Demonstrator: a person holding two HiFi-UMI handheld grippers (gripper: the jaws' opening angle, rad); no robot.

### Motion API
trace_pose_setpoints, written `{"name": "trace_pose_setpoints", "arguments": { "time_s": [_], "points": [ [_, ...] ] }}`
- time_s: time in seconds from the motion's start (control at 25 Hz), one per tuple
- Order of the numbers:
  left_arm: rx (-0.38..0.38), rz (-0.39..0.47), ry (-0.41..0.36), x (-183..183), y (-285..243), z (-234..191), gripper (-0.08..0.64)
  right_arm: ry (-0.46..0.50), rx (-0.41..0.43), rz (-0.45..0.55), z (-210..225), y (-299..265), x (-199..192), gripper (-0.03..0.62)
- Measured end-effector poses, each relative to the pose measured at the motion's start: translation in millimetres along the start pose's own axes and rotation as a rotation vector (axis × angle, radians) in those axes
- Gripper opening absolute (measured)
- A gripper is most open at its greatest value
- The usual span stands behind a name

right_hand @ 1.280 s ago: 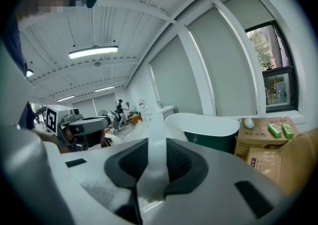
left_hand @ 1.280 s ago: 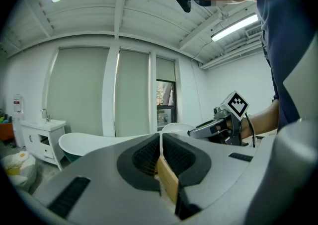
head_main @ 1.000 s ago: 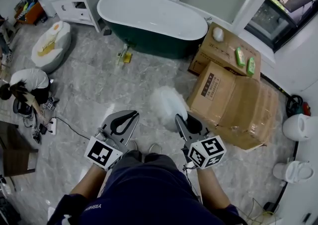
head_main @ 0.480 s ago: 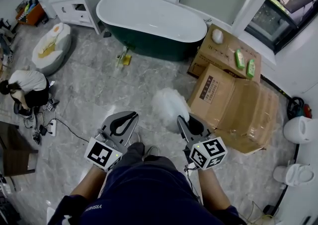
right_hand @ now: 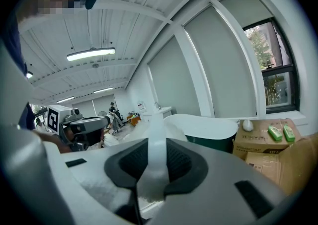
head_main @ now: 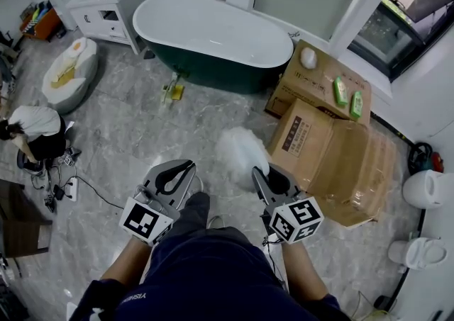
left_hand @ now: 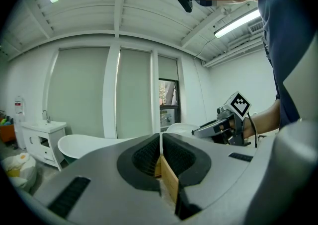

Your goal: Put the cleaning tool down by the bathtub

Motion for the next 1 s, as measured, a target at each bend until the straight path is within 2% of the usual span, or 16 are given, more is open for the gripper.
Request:
{"name": "trace_pose_setpoints", "arguments": {
  "time_s": [0.44, 1.0],
  "points": [
    [-0.024, -0.001, 0.029, -11.8, -35.5, -53.3, 0.043, -0.008, -0.024, -0.016, 17.9, -54.2, 4.7, 0.087],
    [-0.049, -0.003, 0.075, -27.7, -79.4, -160.9, 0.043, 0.001, -0.049, -0.061, 34.9, -162.7, 24.4, 0.087]
  ]
}}
Point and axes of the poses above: the fingertips, and each gripper's own axes: y backward along the fingers, z to its right, x out of its top, the point moved 10 cm from there along y, backward along the fingers, and after that the axes turned 9 degrees about z, right-handed, at the moved point
